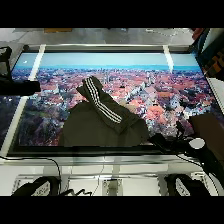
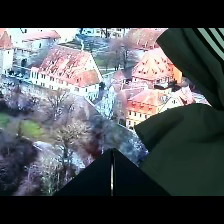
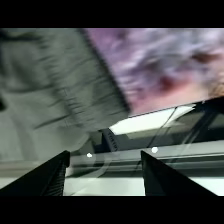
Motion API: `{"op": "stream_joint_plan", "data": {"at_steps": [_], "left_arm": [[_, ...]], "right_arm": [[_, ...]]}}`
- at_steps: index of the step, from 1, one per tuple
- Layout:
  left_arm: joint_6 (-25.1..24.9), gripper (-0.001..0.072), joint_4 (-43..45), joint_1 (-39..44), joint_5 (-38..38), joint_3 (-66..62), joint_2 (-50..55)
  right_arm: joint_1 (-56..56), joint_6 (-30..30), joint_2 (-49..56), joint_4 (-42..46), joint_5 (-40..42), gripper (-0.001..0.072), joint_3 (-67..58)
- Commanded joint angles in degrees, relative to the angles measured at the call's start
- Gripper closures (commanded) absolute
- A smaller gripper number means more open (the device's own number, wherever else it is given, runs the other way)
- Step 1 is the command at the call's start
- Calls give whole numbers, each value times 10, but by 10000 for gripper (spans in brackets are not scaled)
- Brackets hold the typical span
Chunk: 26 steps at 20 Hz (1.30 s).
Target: Fold the clothes and pants, and hang the long-sleeved shirts on hangers.
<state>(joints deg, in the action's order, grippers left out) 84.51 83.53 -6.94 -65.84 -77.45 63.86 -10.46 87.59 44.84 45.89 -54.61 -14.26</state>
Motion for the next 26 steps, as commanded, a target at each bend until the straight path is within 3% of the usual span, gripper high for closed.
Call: {"op": "stream_joint_plan", "data": {"at_steps": [1, 3, 7, 10, 13, 16, 17, 18, 19, 20, 22, 24, 26], "left_arm": [[0, 699, -26, -1, 0, 0, 0], [0, 698, -48, -1, 7, 0, 0], [0, 694, -47, -1, 6, 0, 0], [0, 689, -45, -1, 7, 0, 0], [0, 689, -43, -1, 2, 0, 0], [0, 690, -45, -1, 0, 0, 0], [0, 691, -43, -1, 1, 0, 0], [0, 694, -42, -1, 4, 0, 0], [-1, 694, -42, -1, 6, 0, 0], [0, 693, -42, -1, 4, 0, 0], [0, 692, -33, -1, 1, 0, 0], [0, 690, -22, -1, 0, 0, 0], [0, 690, -16, -1, 0, 0, 0]], "right_arm": [[0, 8, 63, -29, 51, 213, 10], [0, -51, 106, -74, 68, 214, 10], [0, -222, 189, -200, 63, 215, 0], [0, -268, 226, -206, 59, 251, -42], [0, -298, 228, -198, 45, 409, -85], [0, -373, 228, -206, 54, 444, -98], [1, -384, 228, -207, 69, 479, -98], [2, -385, 228, -207, 88, 569, -98], [2, -386, 228, -208, 103, 580, -98], [2, -389, 228, -206, 114, 558, -98], [1, -384, 228, -206, 127, 364, -98], [1, -350, 228, -186, 130, 359, -101], [1, -293, 228, -111, 121, 353, -126]]}}
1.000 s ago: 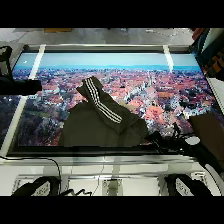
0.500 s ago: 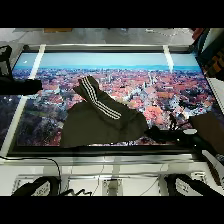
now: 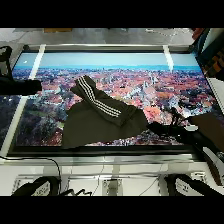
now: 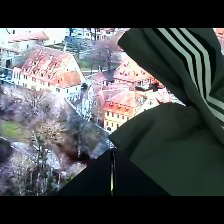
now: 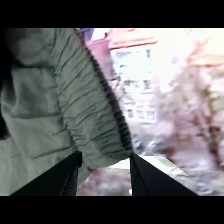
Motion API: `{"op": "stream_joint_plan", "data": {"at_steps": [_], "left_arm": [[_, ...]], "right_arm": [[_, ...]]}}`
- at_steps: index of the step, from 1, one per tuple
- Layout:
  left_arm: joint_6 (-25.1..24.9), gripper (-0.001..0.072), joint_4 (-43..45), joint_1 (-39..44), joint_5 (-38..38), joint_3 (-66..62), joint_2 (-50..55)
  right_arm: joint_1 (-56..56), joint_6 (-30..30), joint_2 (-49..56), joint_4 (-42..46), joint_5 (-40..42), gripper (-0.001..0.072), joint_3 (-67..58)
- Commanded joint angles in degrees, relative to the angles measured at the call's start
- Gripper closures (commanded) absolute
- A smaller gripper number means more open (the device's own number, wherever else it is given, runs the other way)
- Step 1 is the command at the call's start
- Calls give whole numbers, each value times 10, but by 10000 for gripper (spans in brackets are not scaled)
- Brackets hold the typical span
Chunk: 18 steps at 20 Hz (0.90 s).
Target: Fold the clothes and pants, and hang the long-sleeved shirts on hangers.
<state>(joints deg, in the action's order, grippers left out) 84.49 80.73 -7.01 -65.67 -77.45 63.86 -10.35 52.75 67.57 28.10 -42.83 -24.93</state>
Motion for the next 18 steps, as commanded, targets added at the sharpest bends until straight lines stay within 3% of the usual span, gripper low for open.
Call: {"op": "stream_joint_plan", "data": {"at_steps": [1, 4, 7, 8, 9, 10, 15, 18], "left_arm": [[0, 689, 11, 0, -2, 0, 0], [0, 688, 11, 0, -2, 0, 0], [0, 688, 11, 0, -2, 0, 0], [-1, 593, 12, 0, -2, 0, 0], [-5, 250, 11, 0, -2, 0, 0], [-10, 18, 12, 0, -2, 0, 0], [-9, 10, 12, 0, -2, 0, 0], [-9, 10, 12, 0, -2, 0, 0]], "right_arm": [[0, 80, 1, 107, -2, 314, -38], [-2, 144, 28, 236, -60, 315, -128], [-16, 142, 125, 242, -198, 312, -229], [-19, 124, 163, 242, -254, 312, -261], [-19, 110, 197, 245, -303, 305, -287], [-19, 84, 229, 244, -342, 304, -310], [-19, 28, 296, 243, -337, 304, -337], [-19, -47, 301, 199, -323, 305, -337]]}}
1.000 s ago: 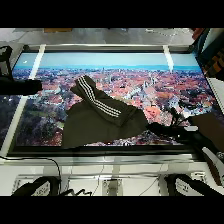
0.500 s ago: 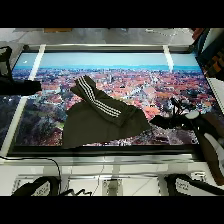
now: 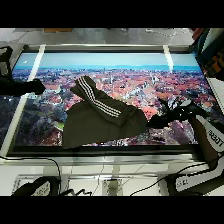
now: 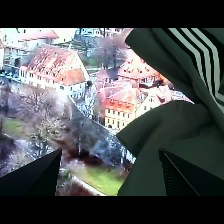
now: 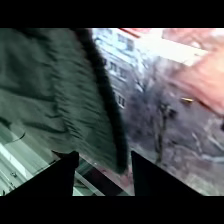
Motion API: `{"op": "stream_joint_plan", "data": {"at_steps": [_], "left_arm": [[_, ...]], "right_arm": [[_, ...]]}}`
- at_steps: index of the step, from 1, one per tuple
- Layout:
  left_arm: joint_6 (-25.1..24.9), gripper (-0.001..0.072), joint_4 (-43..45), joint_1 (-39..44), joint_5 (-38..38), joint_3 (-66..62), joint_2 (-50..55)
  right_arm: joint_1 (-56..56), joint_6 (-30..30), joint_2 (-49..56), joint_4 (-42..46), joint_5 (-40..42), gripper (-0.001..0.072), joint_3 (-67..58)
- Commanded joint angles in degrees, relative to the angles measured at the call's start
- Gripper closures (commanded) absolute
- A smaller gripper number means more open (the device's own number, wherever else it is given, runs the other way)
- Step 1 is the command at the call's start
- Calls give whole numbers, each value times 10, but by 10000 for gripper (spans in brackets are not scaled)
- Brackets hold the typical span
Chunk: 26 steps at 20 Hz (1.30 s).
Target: Fold the clothes and pants, and hang the long-sleeved shirts on hangers.
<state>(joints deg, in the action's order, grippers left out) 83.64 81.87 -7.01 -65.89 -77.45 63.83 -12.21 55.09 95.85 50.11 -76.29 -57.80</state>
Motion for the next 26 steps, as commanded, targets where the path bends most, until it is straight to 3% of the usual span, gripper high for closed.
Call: {"op": "stream_joint_plan", "data": {"at_steps": [1, 4, 6, 7, 11, 16, 20, 23, 26], "left_arm": [[0, 10, 0, -1, 0, 0, 0], [0, 10, 1, 0, -2, 2, 0], [0, 29, 19, 0, -16, 2, 4], [-1, 116, 44, -1, -26, 2, 9], [-15, 271, 102, -42, -91, 31, 43], [-150, 271, -47, -146, -207, 133, 91], [-190, 271, -126, -225, -153, 257, 94], [-242, 271, -136, -261, -137, 333, 99], [-310, 271, -211, -275, -132, 381, 114]], "right_arm": [[0, -83, 18, -41, 17, 305, -8], [5, -83, 18, -77, 41, 307, -8], [15, -83, 18, -86, 37, 399, -7], [20, -83, 18, -85, 33, 400, -7], [34, -82, 18, -83, -5, 400, -7], [38, -83, 18, -82, -41, 398, -7], [38, -83, 18, -82, -41, 399, -7], [38, -83, 18, -82, -39, 399, -7], [38, -83, 18, -82, -34, 399, -8]]}}
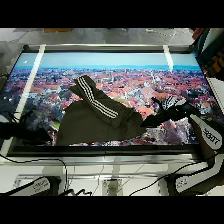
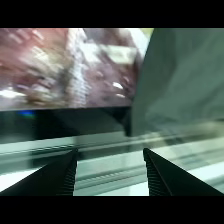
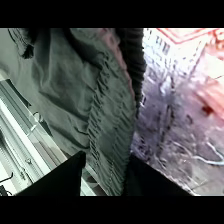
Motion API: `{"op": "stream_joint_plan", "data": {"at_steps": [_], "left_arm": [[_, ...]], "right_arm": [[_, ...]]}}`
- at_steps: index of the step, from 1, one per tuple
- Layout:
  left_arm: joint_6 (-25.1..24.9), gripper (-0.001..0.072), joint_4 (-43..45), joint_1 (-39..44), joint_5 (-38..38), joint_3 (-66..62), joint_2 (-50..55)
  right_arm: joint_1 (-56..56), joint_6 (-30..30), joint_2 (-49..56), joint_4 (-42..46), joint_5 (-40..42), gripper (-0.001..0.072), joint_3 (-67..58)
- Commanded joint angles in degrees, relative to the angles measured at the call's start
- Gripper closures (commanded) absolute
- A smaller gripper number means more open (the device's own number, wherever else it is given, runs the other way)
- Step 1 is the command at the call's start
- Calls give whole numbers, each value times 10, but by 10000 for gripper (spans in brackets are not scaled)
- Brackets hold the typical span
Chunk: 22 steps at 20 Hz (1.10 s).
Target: Fold the clothes and pants, and hang the long-sleeved shirts on hangers.
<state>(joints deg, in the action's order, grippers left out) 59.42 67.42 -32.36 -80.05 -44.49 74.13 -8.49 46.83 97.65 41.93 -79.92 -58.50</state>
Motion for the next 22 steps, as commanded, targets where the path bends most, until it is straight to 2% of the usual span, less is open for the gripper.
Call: {"op": "stream_joint_plan", "data": {"at_steps": [1, 7, 11, 13, 14, 15, 20, 21, 22], "left_arm": [[-77, 271, -82, -22, 23, 59, 17], [-78, 273, -111, -21, 44, 64, 62], [-89, 329, -120, -17, 46, 64, 94], [-94, 460, -127, -13, 46, 64, 101], [-96, 565, -126, -10, 46, 64, 101], [-104, 703, -127, -7, 45, 64, 101], [-119, 700, -141, 10, 49, 64, 101], [-119, 700, -141, 14, 49, 64, 101], [-119, 699, -141, 18, 49, 64, 101]], "right_arm": [[0, 0, 0, 0, 2, 399, -1], [0, 0, 0, 0, 2, 399, -1], [0, 0, 0, 0, 2, 399, -1], [0, 0, 0, 0, 2, 400, -1], [0, 0, 0, 0, -1, 400, -1], [0, 5, 0, 0, -8, 400, -1], [15, 20, 0, 19, -49, 401, 6], [23, 20, 0, 17, -45, 420, 12], [33, 19, 0, 18, -35, 578, 17]]}}
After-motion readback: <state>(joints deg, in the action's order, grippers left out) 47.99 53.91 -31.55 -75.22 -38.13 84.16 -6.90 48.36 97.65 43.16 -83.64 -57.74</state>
